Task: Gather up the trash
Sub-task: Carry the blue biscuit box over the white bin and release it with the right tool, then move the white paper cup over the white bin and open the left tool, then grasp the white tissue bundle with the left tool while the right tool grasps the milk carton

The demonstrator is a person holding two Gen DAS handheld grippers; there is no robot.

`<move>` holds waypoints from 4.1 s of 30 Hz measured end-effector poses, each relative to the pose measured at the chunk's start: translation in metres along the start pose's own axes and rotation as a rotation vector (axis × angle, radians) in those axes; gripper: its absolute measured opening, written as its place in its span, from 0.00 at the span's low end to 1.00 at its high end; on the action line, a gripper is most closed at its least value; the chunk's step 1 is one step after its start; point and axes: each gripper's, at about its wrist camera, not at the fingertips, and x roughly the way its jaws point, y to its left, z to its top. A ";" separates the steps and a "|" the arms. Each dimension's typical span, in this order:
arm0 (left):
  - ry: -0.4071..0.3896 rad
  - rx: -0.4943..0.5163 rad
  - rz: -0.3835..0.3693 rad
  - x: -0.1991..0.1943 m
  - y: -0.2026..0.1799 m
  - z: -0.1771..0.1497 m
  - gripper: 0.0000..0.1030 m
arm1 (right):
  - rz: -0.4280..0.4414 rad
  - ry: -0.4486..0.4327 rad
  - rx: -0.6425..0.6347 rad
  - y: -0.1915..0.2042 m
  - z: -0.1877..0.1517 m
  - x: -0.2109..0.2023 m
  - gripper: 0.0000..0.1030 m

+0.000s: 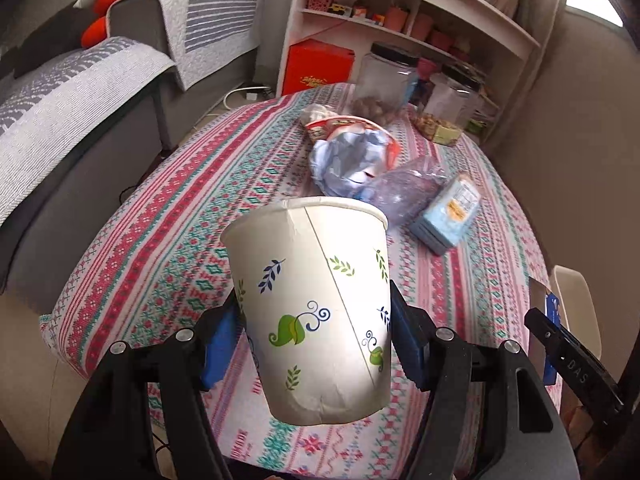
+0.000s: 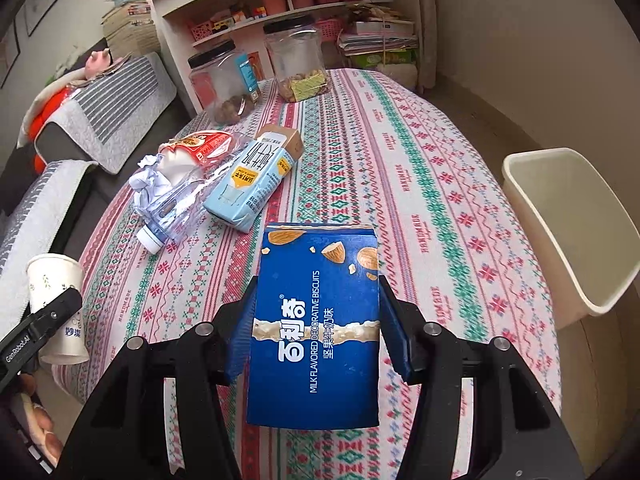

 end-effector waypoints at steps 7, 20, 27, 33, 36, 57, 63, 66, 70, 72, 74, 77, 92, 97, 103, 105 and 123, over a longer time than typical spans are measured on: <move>-0.002 0.055 -0.045 -0.005 -0.037 -0.003 0.64 | -0.024 -0.032 0.037 -0.028 -0.003 -0.019 0.51; 0.020 0.165 -0.102 0.003 -0.110 -0.010 0.64 | -0.128 -0.079 0.142 -0.114 0.011 -0.031 0.51; 0.038 0.222 -0.120 0.012 -0.144 -0.013 0.64 | -0.223 -0.120 0.208 -0.179 0.032 -0.035 0.51; 0.046 0.286 -0.147 0.018 -0.182 -0.013 0.64 | -0.311 -0.136 0.253 -0.232 0.049 -0.032 0.52; 0.044 0.320 -0.168 0.020 -0.205 -0.013 0.64 | -0.337 -0.141 0.274 -0.253 0.055 -0.033 0.72; 0.118 0.537 -0.400 0.032 -0.394 -0.046 0.64 | -0.499 -0.144 0.466 -0.342 -0.014 -0.090 0.89; 0.165 0.583 -0.449 0.037 -0.431 -0.058 0.71 | -0.515 -0.147 0.501 -0.346 -0.025 -0.103 0.89; 0.187 0.570 -0.445 0.042 -0.432 -0.058 0.74 | -0.514 -0.161 0.501 -0.343 -0.025 -0.108 0.90; 0.174 0.572 -0.433 0.041 -0.422 -0.057 0.77 | -0.513 -0.177 0.488 -0.333 -0.021 -0.110 0.92; 0.161 0.573 -0.428 0.039 -0.416 -0.054 0.78 | -0.509 -0.183 0.482 -0.328 -0.018 -0.110 0.93; 0.141 0.572 -0.421 0.036 -0.408 -0.051 0.79 | -0.497 -0.185 0.473 -0.320 -0.014 -0.107 0.93; 0.123 0.571 -0.411 0.033 -0.401 -0.046 0.79 | -0.490 -0.183 0.462 -0.311 -0.009 -0.103 0.93; 0.073 0.498 -0.284 0.029 -0.311 -0.025 0.79 | -0.417 -0.153 0.406 -0.247 0.007 -0.074 0.93; 0.087 0.451 -0.228 0.040 -0.273 -0.014 0.79 | -0.378 -0.116 0.357 -0.214 0.013 -0.053 0.93; 0.094 0.391 -0.155 0.054 -0.222 -0.002 0.79 | -0.332 -0.083 0.292 -0.172 0.019 -0.032 0.93; 0.091 0.366 -0.129 0.058 -0.203 0.003 0.79 | -0.320 -0.075 0.272 -0.159 0.020 -0.027 0.93; 0.000 0.132 0.174 0.119 -0.065 0.095 0.79 | -0.255 -0.012 0.122 -0.070 0.041 0.017 0.93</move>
